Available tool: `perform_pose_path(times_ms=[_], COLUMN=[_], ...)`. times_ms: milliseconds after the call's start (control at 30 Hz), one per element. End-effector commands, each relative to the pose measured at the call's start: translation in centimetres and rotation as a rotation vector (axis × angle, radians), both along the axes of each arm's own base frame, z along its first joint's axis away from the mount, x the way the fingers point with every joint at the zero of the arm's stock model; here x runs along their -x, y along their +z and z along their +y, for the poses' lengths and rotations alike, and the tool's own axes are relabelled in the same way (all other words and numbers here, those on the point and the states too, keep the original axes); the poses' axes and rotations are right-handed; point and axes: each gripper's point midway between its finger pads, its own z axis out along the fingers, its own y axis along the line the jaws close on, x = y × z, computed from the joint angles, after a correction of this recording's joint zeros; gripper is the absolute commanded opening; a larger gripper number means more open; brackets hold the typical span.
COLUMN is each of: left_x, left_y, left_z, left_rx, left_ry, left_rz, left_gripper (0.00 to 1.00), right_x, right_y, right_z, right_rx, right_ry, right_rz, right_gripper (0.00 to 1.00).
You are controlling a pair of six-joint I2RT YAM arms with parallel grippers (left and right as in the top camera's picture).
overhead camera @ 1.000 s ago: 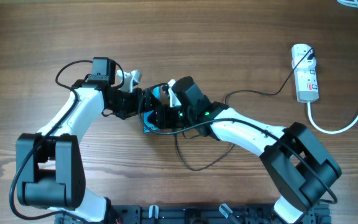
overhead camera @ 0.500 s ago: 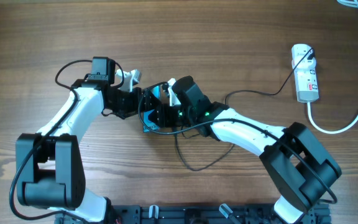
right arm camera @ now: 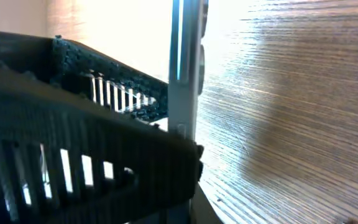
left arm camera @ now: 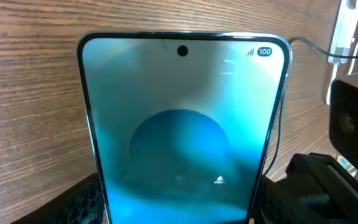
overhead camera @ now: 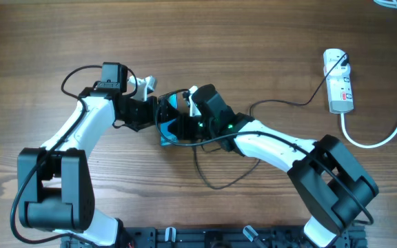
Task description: Plug charger to phone and switch on socket
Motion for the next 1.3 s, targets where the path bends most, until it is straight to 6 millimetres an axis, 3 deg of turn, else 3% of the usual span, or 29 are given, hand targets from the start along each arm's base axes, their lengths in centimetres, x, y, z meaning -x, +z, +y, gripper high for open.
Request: perform_pose_path(times_ms=[0, 167, 333, 467, 633, 800, 933, 1267], left_x=[0.5, 0.4, -0.3, 0.3, 1.5, 1.9, 2.5, 2.4], left_y=[1.4, 2.2, 8.1, 14.0, 19.1, 20.3, 21.1, 22.0], left_z=[-1.1, -1.1, -0.3, -0.3, -1.2, -1.3, -1.4, -1.4], left_rx=[0.061, 0.097, 0.324, 0.520, 0.685, 0.717, 0.770, 0.788], left_ry=[-0.047, -0.044, -0.011, -0.057, -0.187, -0.219, -0.248, -0.295], left_rz=[-0.023, -0.037, -0.143, -0.271, -0.429, -0.464, -0.465, -0.528], left_gripper=[0.72, 0.82, 0.82, 0.81, 0.79, 0.74, 0.70, 0.66], right_x=[-1.2, -1.6, -2.0, -0.9, 1.3, 2.1, -0.1, -2.4], right_y=[0.3, 1.3, 6.4, 11.3, 16.2, 17.6, 17.6, 18.0], right_z=[0.3, 0.4, 0.8, 0.8, -0.2, -0.6, -1.0, -0.9], right_rx=[-0.004, -0.048, -0.251, -0.469, -0.657, -0.701, -0.685, -0.675], right_ry=[-0.021, 0.000, 0.115, 0.307, 0.523, 0.582, 0.477, 0.344], right_rz=[-0.038, -0.053, -0.113, -0.185, -0.265, -0.279, -0.308, -0.338], right_gripper=[0.04, 0.04, 0.04, 0.04, 0.04, 0.04, 0.04, 0.04])
